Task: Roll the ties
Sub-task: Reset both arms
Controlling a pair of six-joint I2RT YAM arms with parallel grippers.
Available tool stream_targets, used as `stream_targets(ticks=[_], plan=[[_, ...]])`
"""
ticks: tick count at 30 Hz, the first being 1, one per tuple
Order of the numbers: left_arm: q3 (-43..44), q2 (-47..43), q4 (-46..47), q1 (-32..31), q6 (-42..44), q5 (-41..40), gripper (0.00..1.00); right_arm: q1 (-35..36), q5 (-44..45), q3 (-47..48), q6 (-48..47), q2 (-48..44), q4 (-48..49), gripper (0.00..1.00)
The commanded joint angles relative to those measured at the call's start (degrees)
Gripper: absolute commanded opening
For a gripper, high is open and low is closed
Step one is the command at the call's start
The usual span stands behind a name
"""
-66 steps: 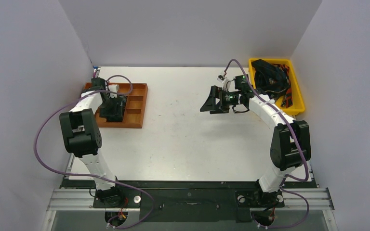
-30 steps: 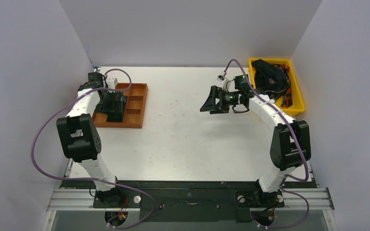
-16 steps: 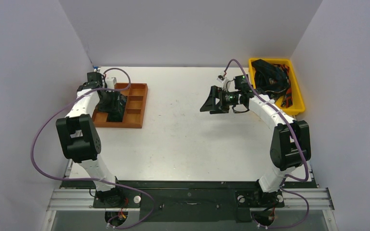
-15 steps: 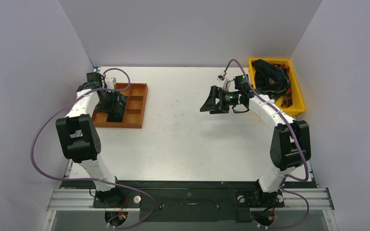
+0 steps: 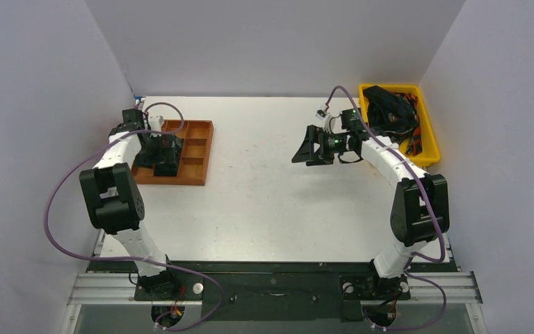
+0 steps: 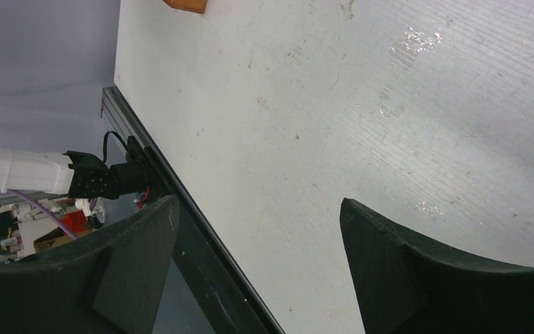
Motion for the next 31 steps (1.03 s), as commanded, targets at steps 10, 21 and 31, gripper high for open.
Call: stream_targets(ticks=[10,21,31], plan=[[15.5,-10.7,-1.0,-3.5,1.2,-2.9,0.97,-11.1,13.0,15.5,-22.7,-3.0,-20.2,0.81],[10.3,-12.1,0.8,-18.0,-3.4,-6.5,0.97,-22.2,28.2,12.0,-31.6,-11.5,-20.9,0.81],[4.6,-12.2,3.7,-20.8,-8.4,-8.3,0.97,-23.8,29.3,2.3,-30.1,-14.4,-16.7,0.81]])
